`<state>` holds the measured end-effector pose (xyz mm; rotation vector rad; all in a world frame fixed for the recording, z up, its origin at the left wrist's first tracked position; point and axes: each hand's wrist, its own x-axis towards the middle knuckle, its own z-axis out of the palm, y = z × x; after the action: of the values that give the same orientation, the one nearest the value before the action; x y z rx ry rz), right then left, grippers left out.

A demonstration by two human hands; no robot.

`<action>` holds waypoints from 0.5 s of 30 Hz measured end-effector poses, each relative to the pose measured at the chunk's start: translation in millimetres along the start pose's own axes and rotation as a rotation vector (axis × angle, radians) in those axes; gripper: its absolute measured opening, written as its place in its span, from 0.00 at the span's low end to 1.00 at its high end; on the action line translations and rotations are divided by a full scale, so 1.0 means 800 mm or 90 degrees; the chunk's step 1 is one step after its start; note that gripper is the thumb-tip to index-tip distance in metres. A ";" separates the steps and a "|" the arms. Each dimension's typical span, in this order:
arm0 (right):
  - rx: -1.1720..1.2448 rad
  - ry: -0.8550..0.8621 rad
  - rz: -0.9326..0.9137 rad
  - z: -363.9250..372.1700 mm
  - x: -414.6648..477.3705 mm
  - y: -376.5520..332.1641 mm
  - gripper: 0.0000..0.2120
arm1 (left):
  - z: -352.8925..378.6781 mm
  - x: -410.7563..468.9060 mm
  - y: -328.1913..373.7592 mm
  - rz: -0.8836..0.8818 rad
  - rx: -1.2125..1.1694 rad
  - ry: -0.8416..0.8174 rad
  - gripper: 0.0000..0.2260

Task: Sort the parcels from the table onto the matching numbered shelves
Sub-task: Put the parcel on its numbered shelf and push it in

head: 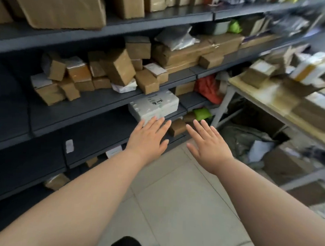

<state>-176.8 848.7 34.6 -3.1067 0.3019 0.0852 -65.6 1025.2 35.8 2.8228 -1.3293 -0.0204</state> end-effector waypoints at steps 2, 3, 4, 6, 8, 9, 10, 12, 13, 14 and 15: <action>0.017 0.002 0.048 0.003 -0.005 0.032 0.29 | 0.004 0.039 0.023 0.048 -0.003 0.012 0.27; 0.020 0.003 0.071 0.005 -0.007 0.046 0.31 | 0.007 0.058 0.035 0.072 -0.004 0.013 0.27; 0.021 0.004 0.088 0.008 -0.008 0.059 0.32 | 0.010 0.076 0.045 0.093 -0.007 0.009 0.27; 0.027 0.000 0.136 0.015 -0.008 0.089 0.30 | 0.018 0.117 0.068 0.139 -0.014 -0.004 0.27; 0.033 0.005 0.177 0.019 0.000 0.117 0.28 | 0.027 0.160 0.085 0.187 -0.007 -0.006 0.27; 0.031 0.008 0.194 0.018 0.006 0.130 0.28 | 0.031 0.181 0.091 0.211 -0.003 -0.007 0.27; 0.026 0.010 0.211 0.018 0.014 0.143 0.28 | 0.034 0.203 0.096 0.235 0.003 -0.009 0.27; 0.023 0.022 0.253 0.016 0.032 0.170 0.28 | 0.037 0.249 0.104 0.279 0.018 -0.009 0.27; 0.026 0.025 0.278 0.014 0.040 0.184 0.28 | 0.035 0.273 0.108 0.303 0.025 -0.007 0.27; 0.026 0.027 0.302 0.011 0.047 0.197 0.28 | 0.032 0.297 0.111 0.324 0.030 -0.005 0.27; 0.025 0.029 0.324 0.009 0.053 0.210 0.28 | 0.029 0.322 0.115 0.344 0.033 -0.005 0.26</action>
<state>-167.8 675.5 22.9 -2.9135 1.0688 0.0136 26.7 767.7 14.4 2.4012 -2.0639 0.0122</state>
